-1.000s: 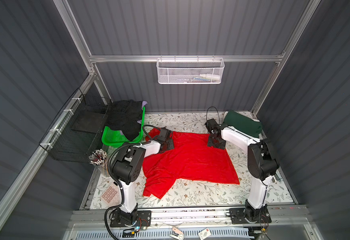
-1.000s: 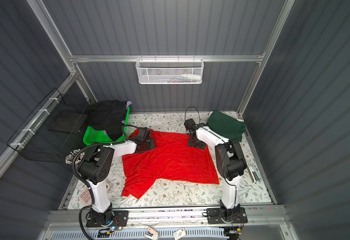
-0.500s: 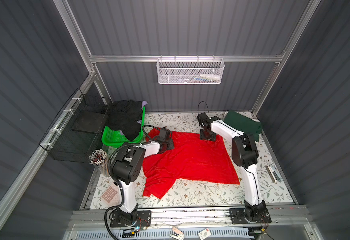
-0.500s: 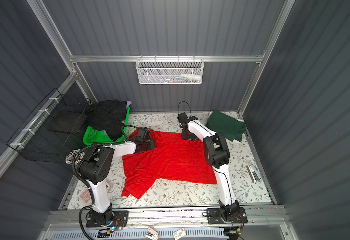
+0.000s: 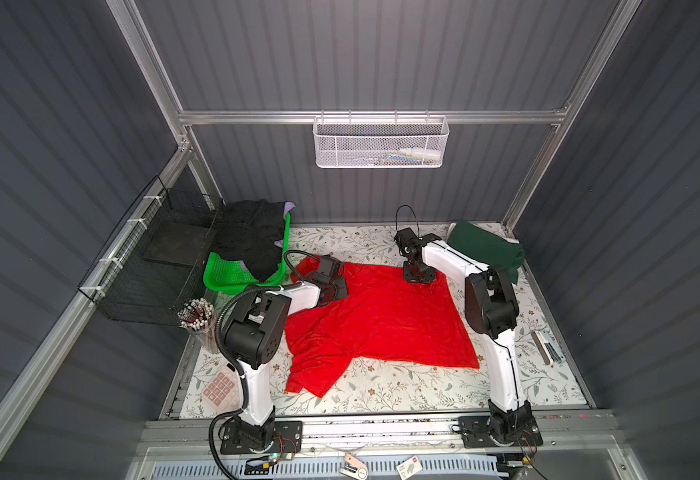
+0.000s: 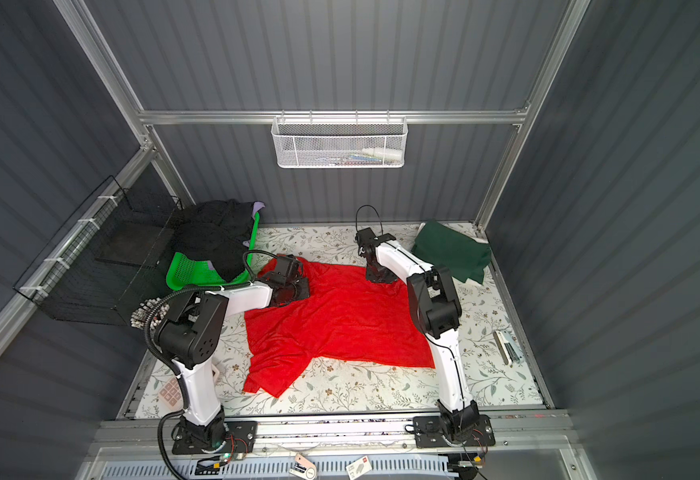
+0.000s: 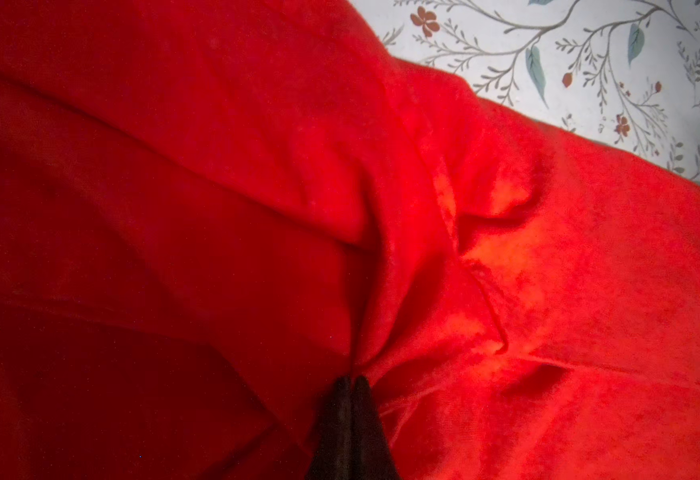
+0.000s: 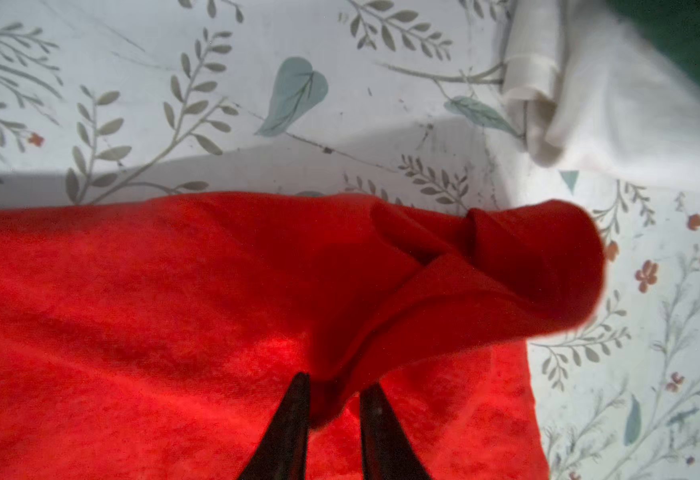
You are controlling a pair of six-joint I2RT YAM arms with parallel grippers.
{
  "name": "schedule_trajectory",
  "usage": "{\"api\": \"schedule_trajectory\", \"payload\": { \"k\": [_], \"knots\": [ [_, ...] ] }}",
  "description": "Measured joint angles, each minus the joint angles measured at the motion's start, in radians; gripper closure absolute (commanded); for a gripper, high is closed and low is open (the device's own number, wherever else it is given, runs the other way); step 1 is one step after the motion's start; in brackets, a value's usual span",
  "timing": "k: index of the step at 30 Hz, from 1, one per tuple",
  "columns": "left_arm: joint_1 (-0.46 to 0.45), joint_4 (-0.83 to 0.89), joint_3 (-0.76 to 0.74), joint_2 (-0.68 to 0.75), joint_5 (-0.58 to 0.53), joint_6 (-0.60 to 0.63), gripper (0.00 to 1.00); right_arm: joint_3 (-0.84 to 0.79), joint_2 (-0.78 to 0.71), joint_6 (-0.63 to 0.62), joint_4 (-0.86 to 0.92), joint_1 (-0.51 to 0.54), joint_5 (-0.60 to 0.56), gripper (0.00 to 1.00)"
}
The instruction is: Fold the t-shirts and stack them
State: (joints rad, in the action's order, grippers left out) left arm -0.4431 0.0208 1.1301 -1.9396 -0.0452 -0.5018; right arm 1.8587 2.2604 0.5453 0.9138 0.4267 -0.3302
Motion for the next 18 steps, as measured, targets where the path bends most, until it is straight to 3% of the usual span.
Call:
{"api": "schedule_trajectory", "payload": {
  "k": [9, 18],
  "knots": [
    [0.006, 0.0, 0.0, 0.0, 0.01, 0.0, 1.0, -0.007, 0.0, -0.018, -0.001, -0.01, 0.001, 1.0],
    [0.006, 0.004, 0.003, 0.0, 0.01, 0.0, 1.0, -0.008, 0.0, -0.032, -0.013, -0.017, 0.001, 1.0]
  ]
}}
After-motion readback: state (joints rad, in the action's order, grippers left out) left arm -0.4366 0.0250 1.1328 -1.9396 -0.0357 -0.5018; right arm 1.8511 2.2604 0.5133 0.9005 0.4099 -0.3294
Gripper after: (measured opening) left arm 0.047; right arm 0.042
